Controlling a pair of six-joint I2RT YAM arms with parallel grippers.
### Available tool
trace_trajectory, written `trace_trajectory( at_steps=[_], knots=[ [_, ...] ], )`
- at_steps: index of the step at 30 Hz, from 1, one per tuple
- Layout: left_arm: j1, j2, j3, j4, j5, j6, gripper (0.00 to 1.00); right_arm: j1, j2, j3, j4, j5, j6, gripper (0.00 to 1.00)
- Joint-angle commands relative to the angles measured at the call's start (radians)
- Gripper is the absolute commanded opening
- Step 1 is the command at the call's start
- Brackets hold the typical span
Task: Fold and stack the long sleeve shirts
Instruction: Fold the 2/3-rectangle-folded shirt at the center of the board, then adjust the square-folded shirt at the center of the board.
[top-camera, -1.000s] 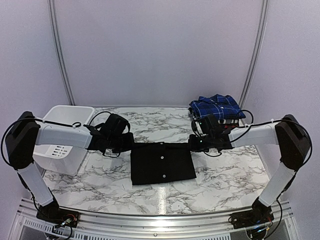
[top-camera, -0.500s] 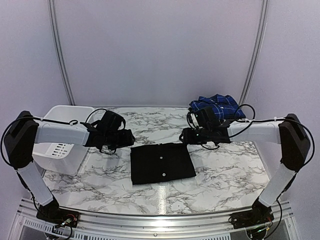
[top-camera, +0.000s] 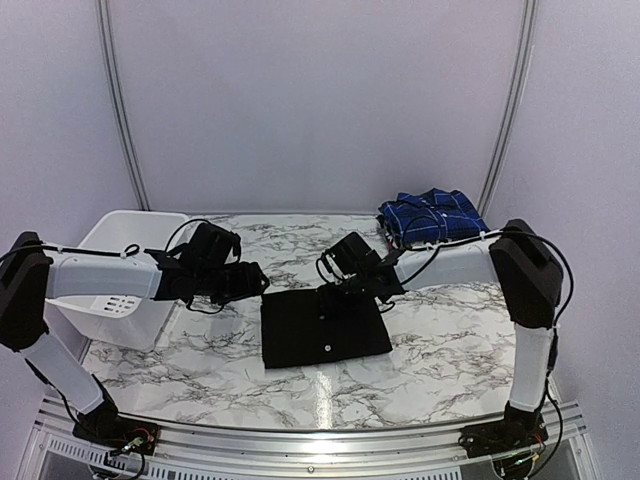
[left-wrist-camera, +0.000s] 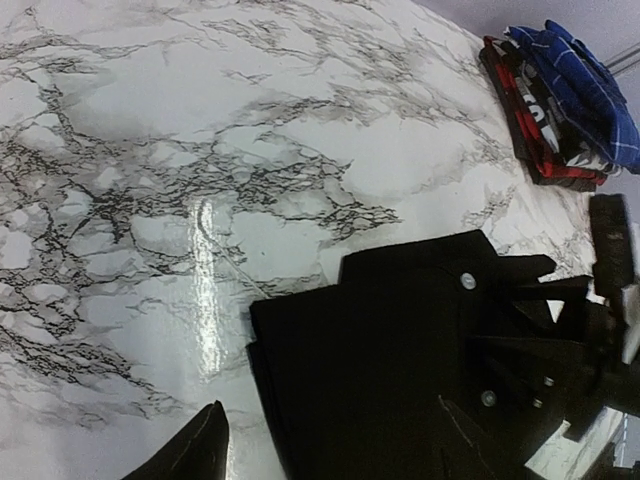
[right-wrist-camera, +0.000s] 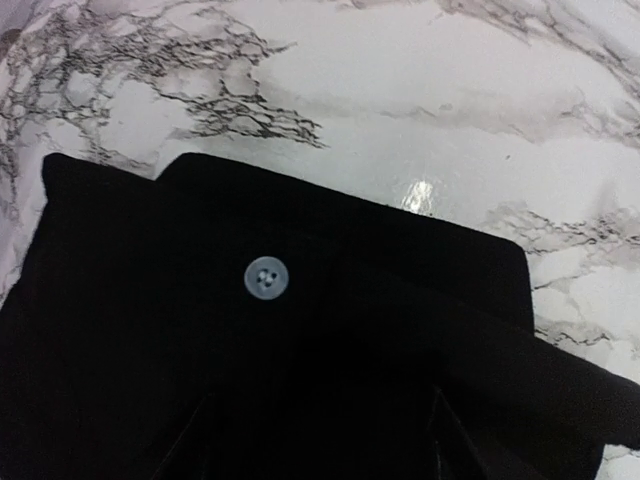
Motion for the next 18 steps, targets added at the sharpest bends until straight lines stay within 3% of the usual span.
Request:
trace_trajectory(
  at_steps=[1,5,11,13,18],
  knots=[
    [-0.037,-0.038,-0.005,-0.019,0.062,0.03,0.71,-0.048,0.097,0.113,-0.047,-0.003,-0.044,0.66],
    [-0.087,-0.006,0.014,-0.024,0.119,0.043,0.7,-0.063,0.155,0.223,-0.113,-0.015,-0.06,0.7],
    [-0.145,0.074,0.051,-0.022,0.138,0.033,0.67,-0.088,0.062,0.173,-0.11,0.014,-0.038,0.71],
    [-0.155,0.109,0.078,-0.016,0.144,0.031,0.64,-0.107,0.04,0.142,-0.093,0.013,-0.036,0.68],
    [-0.173,0.197,0.132,-0.006,0.155,0.028,0.56,-0.157,0.056,0.13,-0.054,-0.012,-0.058,0.47]
  ],
)
